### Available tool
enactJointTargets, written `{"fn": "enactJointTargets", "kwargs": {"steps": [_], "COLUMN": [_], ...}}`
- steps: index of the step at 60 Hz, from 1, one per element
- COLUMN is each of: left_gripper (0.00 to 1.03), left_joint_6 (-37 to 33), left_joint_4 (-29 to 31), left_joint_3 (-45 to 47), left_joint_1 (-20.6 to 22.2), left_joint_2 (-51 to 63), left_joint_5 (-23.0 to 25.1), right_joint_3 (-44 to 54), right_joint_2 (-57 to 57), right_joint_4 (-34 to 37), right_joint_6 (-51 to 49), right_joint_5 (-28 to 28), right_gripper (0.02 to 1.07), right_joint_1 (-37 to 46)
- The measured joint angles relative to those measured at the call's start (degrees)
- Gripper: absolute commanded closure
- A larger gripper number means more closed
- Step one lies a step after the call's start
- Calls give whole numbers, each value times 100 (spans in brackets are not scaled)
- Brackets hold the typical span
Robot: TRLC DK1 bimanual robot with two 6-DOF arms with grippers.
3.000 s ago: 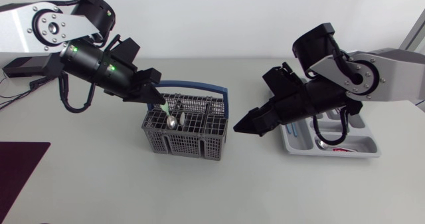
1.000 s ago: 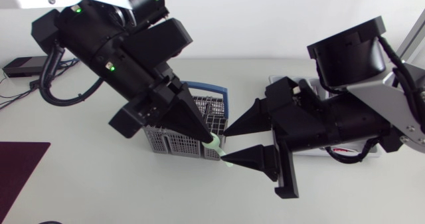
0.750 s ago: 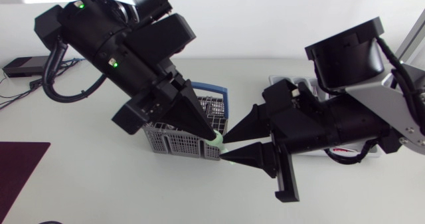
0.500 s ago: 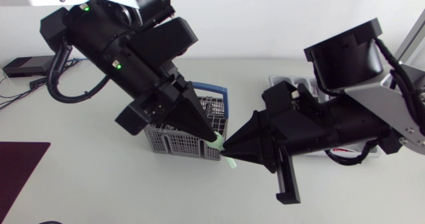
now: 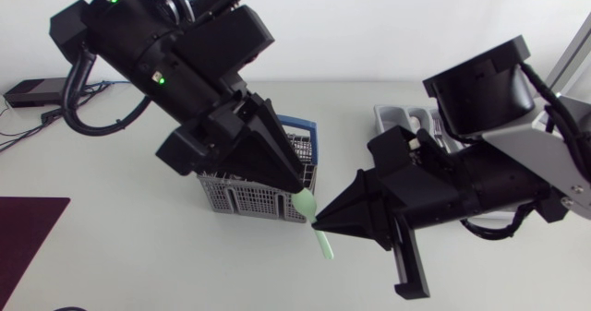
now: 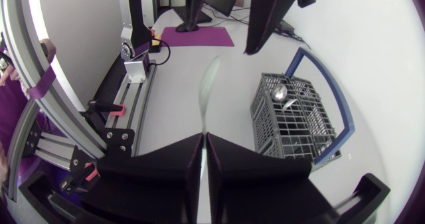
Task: Unload the cutlery basket into the drawer organizer.
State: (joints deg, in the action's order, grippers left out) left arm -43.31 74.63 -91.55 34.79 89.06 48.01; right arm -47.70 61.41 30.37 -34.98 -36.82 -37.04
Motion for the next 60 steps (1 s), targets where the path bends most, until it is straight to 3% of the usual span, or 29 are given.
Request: {"fn": "enactJointTargets", "kwargs": {"steps": [16,37,51,60], "left_gripper": [11,11,11,11], "left_joint_6": [177,1088,1615,1816], "left_joint_4": [-162,-1408,-1797,-1934], "left_joint_3": [-72,1097,1453,1626], "left_joint_1": [-848,-1569,-1781,-1779], "left_joint_2": [-136,-603,-415,-372], "left_joint_5": [-2,-1036,-1469,-1604], "right_joint_3": [162,907,1390,1530], "right_joint_2": [-494,-929,-481,339], "right_joint_4": [446,627,-328,-1375], "right_joint_6": [-289,-2332,-4028,-4896], "right_joint_5": [461,994,1117,1123], "right_gripper": [101,101,101,101], "right_joint_1": [446,2758,4656,5650]}}
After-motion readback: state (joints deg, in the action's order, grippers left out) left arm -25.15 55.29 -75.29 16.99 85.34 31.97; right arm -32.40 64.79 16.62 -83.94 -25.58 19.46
